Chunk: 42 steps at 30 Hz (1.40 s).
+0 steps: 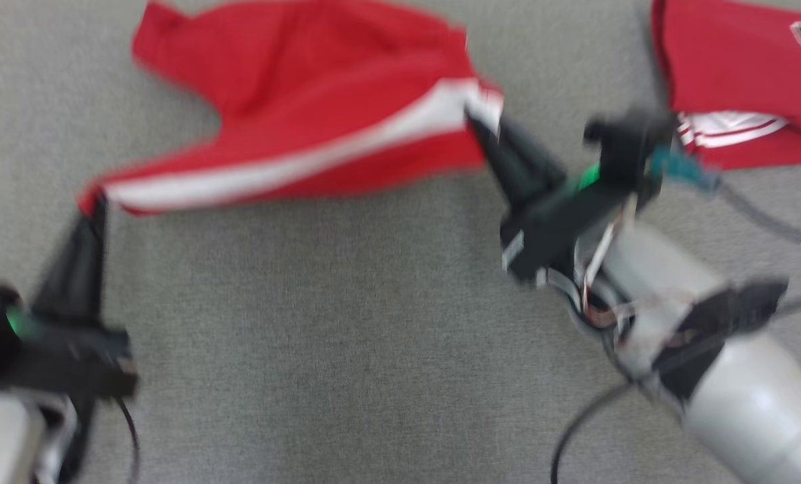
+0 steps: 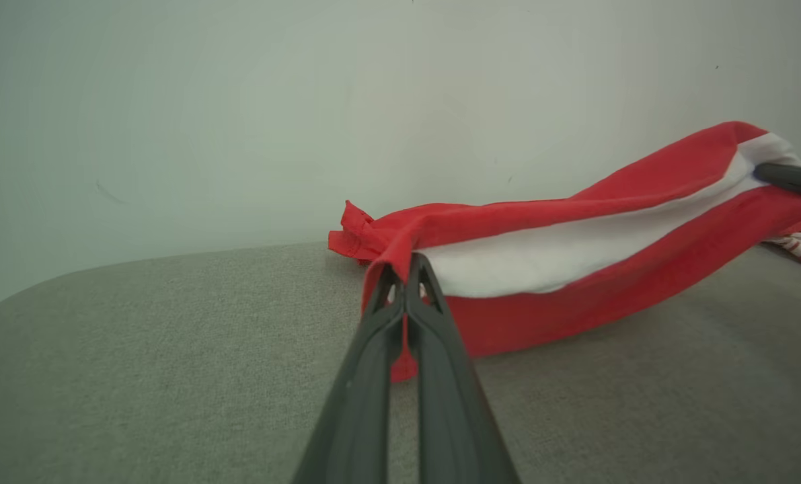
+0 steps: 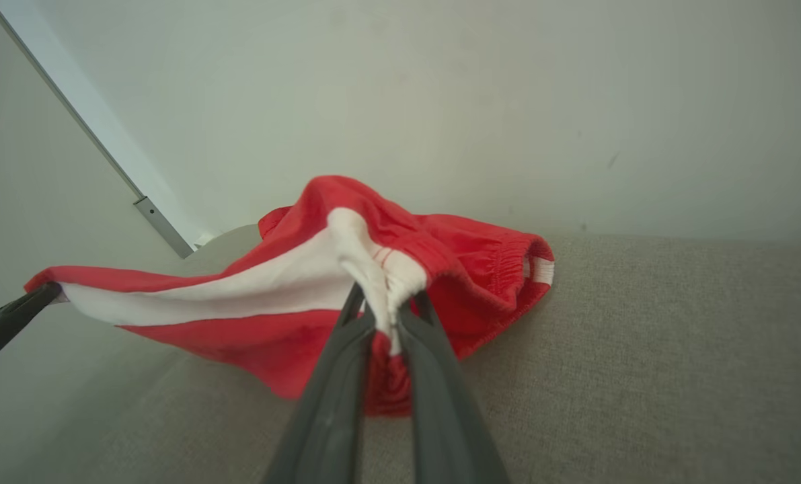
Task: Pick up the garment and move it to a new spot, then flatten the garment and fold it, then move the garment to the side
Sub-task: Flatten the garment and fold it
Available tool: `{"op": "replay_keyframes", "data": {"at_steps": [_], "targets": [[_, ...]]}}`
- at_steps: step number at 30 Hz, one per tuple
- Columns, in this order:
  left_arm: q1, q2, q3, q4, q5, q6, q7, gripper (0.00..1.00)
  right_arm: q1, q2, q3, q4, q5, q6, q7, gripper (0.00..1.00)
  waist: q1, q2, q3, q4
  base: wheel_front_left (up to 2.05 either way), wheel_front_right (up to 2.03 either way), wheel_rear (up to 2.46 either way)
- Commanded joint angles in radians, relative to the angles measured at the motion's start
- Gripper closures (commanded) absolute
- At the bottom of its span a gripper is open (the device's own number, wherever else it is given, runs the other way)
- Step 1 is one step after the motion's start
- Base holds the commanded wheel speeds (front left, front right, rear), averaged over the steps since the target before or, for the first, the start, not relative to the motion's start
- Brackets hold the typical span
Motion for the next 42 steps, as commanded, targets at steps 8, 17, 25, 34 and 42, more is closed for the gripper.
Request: {"op": "replay_keyframes", "data": {"at_steps": [8,17,25,34,42], "targets": [[0.334,-0.078,0.021,-0.096,0.062,0.027,-0.004,1.00,0.298,-0.178,0.036,-0.214,0.057,0.001,-0.008,1.00,0.0003,0.0001,-0.148,0.010,0.00,0.00,0.00],[0.529,-0.166,0.052,-0.098,0.105,0.034,-0.004,1.00,0.529,-0.284,0.006,-0.329,0.076,0.000,0.020,1.00,0.0003,0.0001,-0.227,0.042,0.00,0.00,0.00],[0.629,-0.195,0.082,-0.073,0.132,0.020,-0.004,1.00,0.739,-0.298,-0.016,-0.410,0.079,0.000,0.113,1.00,0.0003,0.0001,-0.289,0.077,0.00,0.00,0.00],[0.613,-0.189,0.127,-0.072,0.164,-0.026,-0.004,1.00,0.842,-0.248,-0.132,-0.506,0.023,0.000,0.195,1.00,0.0003,0.0001,-0.270,0.056,0.00,0.00,0.00],[0.365,-0.082,0.106,-0.049,0.199,-0.137,0.063,1.00,0.787,-0.132,-0.264,-0.502,-0.020,0.000,0.201,1.00,0.0003,0.0001,-0.204,-0.001,0.00,0.00,0.00]]}}
